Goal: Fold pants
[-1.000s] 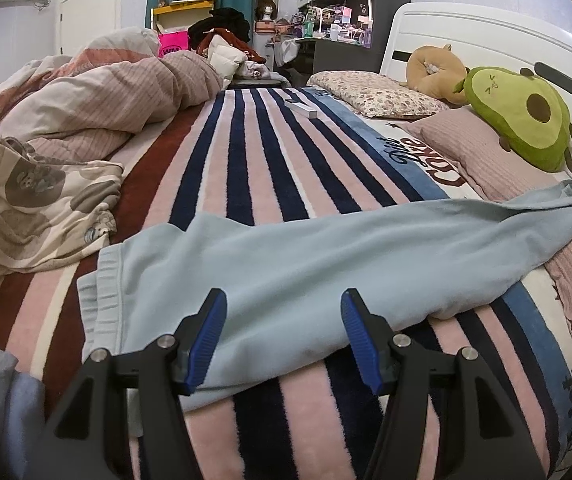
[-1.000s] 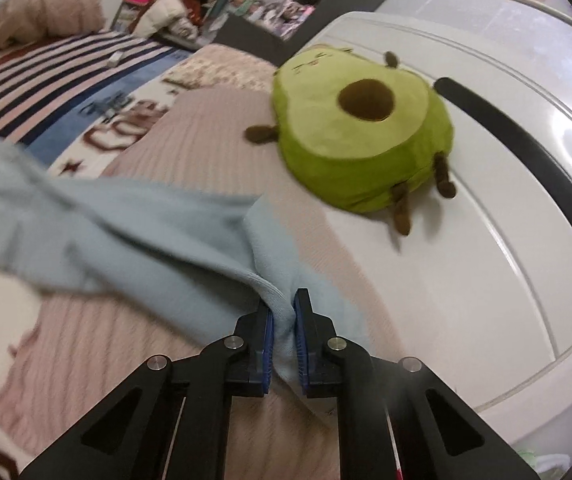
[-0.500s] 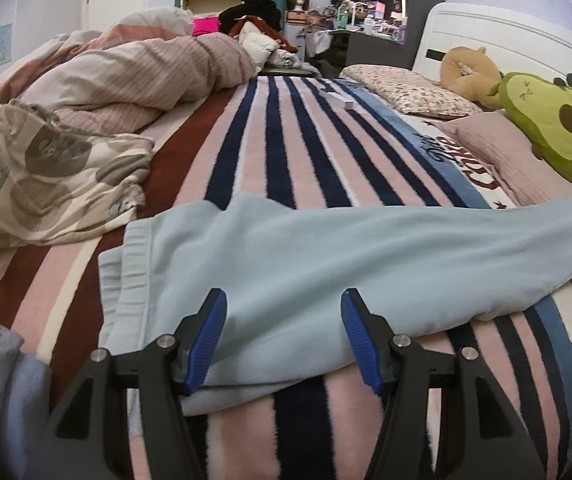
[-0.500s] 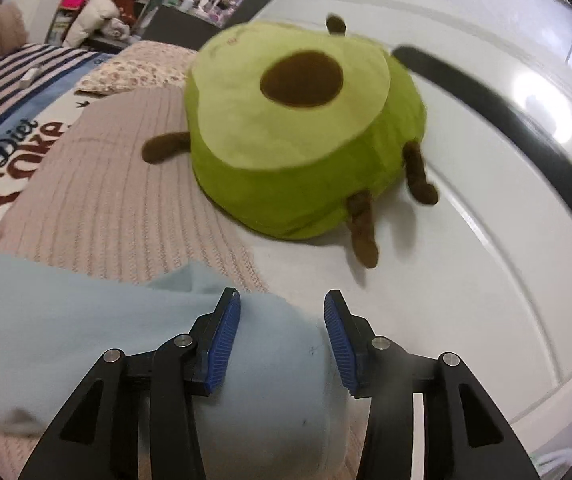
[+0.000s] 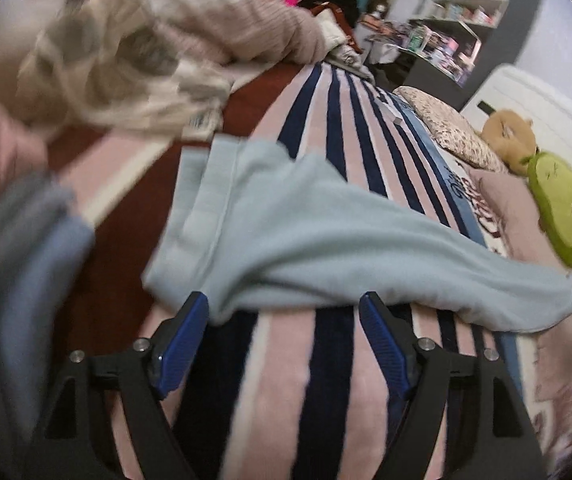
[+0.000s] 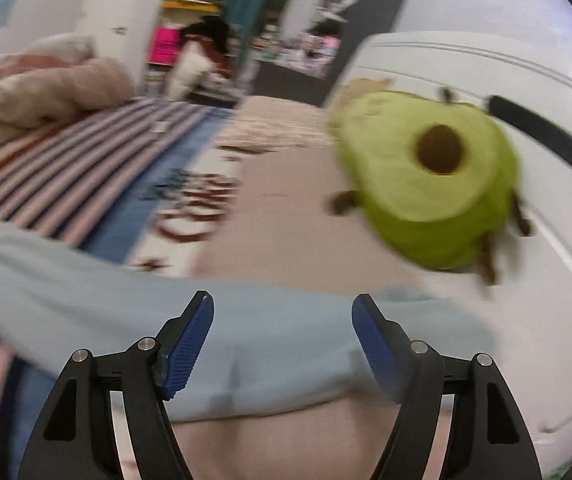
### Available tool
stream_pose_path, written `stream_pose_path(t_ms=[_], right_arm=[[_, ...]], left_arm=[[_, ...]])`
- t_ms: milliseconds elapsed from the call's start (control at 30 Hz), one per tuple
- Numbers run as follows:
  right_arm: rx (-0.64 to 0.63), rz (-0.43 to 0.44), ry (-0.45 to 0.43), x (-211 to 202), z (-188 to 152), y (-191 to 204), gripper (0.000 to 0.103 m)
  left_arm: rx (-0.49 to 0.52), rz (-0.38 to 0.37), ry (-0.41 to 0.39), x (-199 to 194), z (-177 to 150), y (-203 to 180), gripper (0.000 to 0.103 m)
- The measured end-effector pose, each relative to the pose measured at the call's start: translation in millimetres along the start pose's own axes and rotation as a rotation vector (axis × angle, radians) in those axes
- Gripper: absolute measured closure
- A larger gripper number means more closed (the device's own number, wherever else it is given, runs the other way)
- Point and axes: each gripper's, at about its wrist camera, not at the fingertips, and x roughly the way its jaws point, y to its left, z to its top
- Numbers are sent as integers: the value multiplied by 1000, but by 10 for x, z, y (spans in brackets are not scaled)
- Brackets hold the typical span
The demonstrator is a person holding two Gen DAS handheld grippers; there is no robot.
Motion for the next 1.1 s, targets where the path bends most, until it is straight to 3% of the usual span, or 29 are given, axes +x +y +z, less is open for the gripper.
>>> stream_pose_path(t_ms=[100, 233, 400, 767, 833, 900, 967, 1100], right_arm=[[9, 125, 5, -35, -139, 348, 30], [-26, 240, 63, -14, -435, 796, 30], [-41, 261, 96, -5, -752, 1057, 30], [38, 256, 131, -5, -1059, 1020, 30], [48, 256, 131, -24, -1054, 1007, 30], [52, 260, 135, -28, -1046, 997, 30], [59, 259, 135, -25, -1041, 990, 30], [72, 265, 132, -27, -1023, 986, 30]], left_arm=[[-69, -46, 37, 117, -115, 81, 29], [-94, -37, -4, 235, -67, 106, 29], [-108, -44, -34, 416, 149, 158, 23], [-110, 8, -56, 742, 533, 175, 24], [-88, 46, -61, 779, 567, 134, 35], [-73, 84, -65, 815, 590, 118, 63], [-70, 74, -70, 832, 619, 135, 84], [-18, 87, -135, 687, 642, 91, 90]])
